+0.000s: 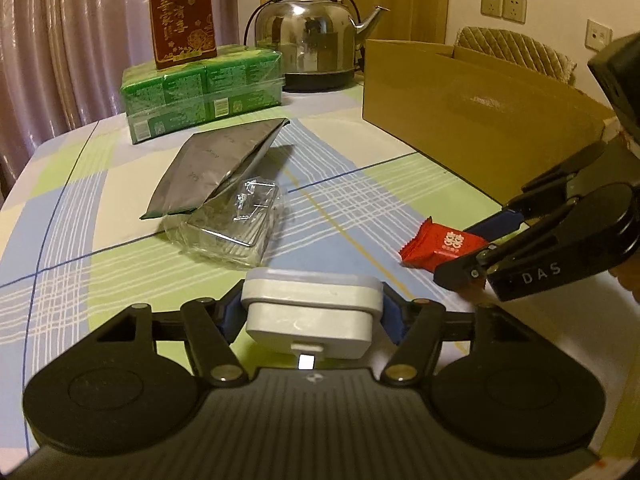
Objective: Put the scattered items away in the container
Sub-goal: 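Carry the plug adapter and red candy over the cardboard box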
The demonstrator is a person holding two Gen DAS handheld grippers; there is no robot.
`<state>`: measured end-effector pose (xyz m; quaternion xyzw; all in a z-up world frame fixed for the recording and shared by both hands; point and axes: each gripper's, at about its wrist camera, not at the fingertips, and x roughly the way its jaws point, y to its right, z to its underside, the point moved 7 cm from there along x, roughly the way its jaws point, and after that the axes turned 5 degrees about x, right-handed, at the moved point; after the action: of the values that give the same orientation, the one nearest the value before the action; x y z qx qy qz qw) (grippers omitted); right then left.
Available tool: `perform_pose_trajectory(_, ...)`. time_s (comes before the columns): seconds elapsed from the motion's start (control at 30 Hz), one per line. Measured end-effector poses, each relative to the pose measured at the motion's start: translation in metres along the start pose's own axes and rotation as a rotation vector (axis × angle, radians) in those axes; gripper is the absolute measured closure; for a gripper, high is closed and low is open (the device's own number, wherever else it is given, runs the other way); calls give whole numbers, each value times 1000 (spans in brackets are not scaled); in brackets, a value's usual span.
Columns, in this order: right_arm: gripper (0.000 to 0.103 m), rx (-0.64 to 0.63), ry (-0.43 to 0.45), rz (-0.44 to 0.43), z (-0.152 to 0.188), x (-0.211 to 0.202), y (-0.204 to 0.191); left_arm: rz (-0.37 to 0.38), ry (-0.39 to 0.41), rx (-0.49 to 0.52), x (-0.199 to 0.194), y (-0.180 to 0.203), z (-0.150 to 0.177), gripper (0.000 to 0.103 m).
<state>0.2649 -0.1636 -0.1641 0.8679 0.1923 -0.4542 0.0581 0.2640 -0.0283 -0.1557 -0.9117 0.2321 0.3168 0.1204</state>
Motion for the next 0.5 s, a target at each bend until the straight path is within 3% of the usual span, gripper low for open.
perform_pose_trajectory(0.17, 62, -42, 11, 8, 1, 0, -4, 1, 3, 12, 0, 2, 0, 41)
perform_pose_trajectory(0.27, 77, -70, 17, 11, 1, 0, -8, -2, -4, 36, 1, 4, 0, 41)
perform_pose_trajectory(0.5, 78, -62, 21, 17, 0, 0, -9, 3, -22, 70, 2, 7, 3, 41)
